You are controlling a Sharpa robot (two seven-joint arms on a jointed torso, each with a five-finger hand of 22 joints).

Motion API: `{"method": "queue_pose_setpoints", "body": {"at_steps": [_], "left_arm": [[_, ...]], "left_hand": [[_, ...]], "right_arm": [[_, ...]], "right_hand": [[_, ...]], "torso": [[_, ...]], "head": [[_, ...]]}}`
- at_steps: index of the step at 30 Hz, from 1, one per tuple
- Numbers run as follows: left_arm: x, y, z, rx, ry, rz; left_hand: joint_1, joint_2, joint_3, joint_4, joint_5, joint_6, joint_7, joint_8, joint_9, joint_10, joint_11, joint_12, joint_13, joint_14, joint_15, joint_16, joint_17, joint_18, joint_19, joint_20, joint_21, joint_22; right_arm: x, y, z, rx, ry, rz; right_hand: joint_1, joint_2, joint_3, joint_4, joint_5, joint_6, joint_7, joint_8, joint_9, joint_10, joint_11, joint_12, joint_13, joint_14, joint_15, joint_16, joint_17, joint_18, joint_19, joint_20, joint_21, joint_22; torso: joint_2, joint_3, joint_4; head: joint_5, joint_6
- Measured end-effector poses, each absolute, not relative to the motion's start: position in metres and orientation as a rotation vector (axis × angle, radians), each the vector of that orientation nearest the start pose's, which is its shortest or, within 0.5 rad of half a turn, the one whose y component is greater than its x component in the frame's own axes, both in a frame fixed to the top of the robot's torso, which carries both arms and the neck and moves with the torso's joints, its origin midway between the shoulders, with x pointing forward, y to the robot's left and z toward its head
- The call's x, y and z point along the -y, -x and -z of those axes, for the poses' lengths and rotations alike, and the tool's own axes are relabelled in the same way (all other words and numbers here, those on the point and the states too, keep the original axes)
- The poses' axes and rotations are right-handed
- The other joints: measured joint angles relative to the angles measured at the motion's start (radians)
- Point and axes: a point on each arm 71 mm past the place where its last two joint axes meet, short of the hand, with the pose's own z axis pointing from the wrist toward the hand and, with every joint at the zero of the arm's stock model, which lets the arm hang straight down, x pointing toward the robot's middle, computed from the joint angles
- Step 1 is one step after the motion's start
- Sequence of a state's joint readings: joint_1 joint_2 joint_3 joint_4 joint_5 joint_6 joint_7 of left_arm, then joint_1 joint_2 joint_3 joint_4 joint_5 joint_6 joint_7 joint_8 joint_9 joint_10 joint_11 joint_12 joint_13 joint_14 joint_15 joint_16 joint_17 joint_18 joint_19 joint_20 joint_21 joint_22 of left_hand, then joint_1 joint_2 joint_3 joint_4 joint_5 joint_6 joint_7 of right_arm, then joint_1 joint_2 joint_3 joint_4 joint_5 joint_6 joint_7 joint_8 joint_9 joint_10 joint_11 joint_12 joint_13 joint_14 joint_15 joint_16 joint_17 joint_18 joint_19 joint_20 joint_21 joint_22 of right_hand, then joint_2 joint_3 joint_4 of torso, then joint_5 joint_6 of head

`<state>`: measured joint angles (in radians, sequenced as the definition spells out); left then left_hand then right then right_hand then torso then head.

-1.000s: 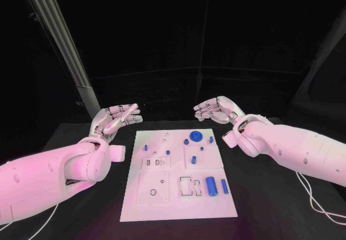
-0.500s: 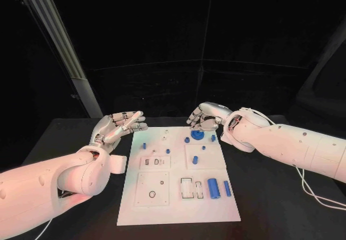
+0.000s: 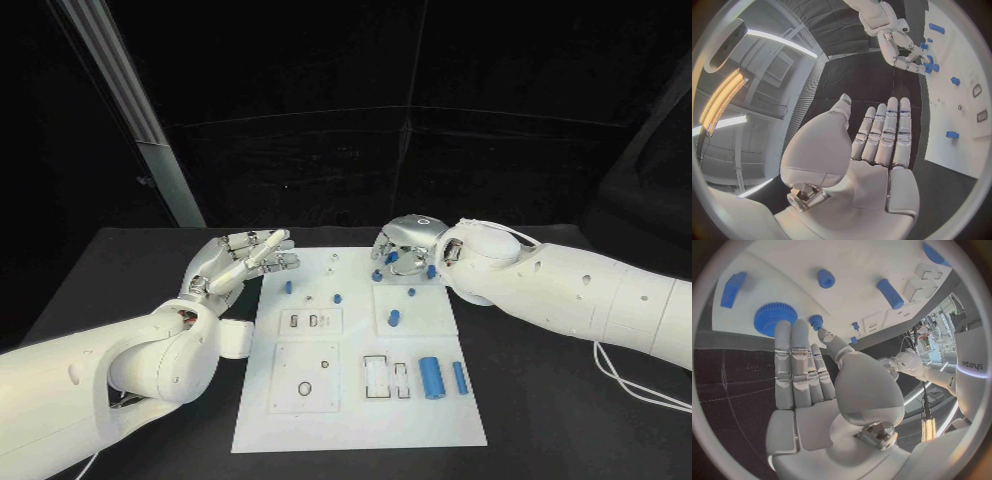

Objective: Assemble the parts on the task board

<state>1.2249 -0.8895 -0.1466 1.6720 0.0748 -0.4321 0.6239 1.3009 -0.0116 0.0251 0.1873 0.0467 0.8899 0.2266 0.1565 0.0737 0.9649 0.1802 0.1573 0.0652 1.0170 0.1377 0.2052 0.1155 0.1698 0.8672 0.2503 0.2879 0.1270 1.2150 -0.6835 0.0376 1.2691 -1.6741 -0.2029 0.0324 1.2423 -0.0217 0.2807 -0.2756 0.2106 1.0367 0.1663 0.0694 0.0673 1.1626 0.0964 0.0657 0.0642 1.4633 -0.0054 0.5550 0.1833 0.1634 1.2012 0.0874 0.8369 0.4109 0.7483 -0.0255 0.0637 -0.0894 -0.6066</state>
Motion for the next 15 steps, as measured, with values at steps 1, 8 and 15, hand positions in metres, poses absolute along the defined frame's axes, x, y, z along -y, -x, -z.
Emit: {"method": "queue_pose_setpoints", "body": {"at_steps": [1,8,15], "left_arm": [[-0.199,-0.453,0.182,-1.278,1.079,1.597],[-0.199,-0.453,0.182,-1.285,1.082,1.598],[-0.199,-0.453,0.182,-1.288,1.084,1.598]], "left_hand": [[0.0,0.0,0.0,0.0,0.0,0.0,0.0,0.0,0.0,0.0,0.0,-0.003,0.0,0.0,0.0,0.0,0.0,0.0,0.0,0.0,0.0,0.0],[0.0,0.0,0.0,0.0,0.0,0.0,0.0,-0.005,-0.002,0.0,0.0,-0.006,-0.001,0.0,0.0,-0.005,-0.001,0.0,0.0,0.0,0.0,-0.002],[0.0,0.0,-0.003,-0.003,0.0,0.0,0.0,-0.005,-0.002,0.0,0.0,-0.006,-0.001,0.0,0.0,-0.005,-0.001,0.0,0.0,0.0,0.0,-0.002]], "right_arm": [[0.182,-0.535,0.169,-1.601,0.425,-0.552],[0.174,-0.532,0.169,-1.612,0.464,-0.544],[0.169,-0.53,0.17,-1.626,0.486,-0.54]], "right_hand": [[-0.005,-0.005,0.0,0.0,0.0,-0.003,0.001,0.0,0.0,0.0,0.0,0.0,0.0,0.0,0.0,0.013,0.003,0.0,0.0,0.0,0.009,0.005],[-0.009,-0.008,0.025,0.008,0.0,-0.005,0.003,0.0,0.0,0.0,0.0,0.0,0.0,0.0,0.0,0.098,0.023,0.0,-0.004,0.004,0.091,0.081],[-0.012,-0.005,0.043,0.01,0.0,-0.005,0.003,0.0,0.0,0.0,0.0,0.0,0.0,0.0,0.0,0.142,0.03,0.0,0.008,0.004,0.154,0.158]], "torso": [[0.002,-0.0001,0.0004],[0.01,-0.0008,0.0023],[0.015,-0.0014,0.0031]], "head": [[0.0,0.001],[-0.001,0.0],[-0.003,0.002]]}}
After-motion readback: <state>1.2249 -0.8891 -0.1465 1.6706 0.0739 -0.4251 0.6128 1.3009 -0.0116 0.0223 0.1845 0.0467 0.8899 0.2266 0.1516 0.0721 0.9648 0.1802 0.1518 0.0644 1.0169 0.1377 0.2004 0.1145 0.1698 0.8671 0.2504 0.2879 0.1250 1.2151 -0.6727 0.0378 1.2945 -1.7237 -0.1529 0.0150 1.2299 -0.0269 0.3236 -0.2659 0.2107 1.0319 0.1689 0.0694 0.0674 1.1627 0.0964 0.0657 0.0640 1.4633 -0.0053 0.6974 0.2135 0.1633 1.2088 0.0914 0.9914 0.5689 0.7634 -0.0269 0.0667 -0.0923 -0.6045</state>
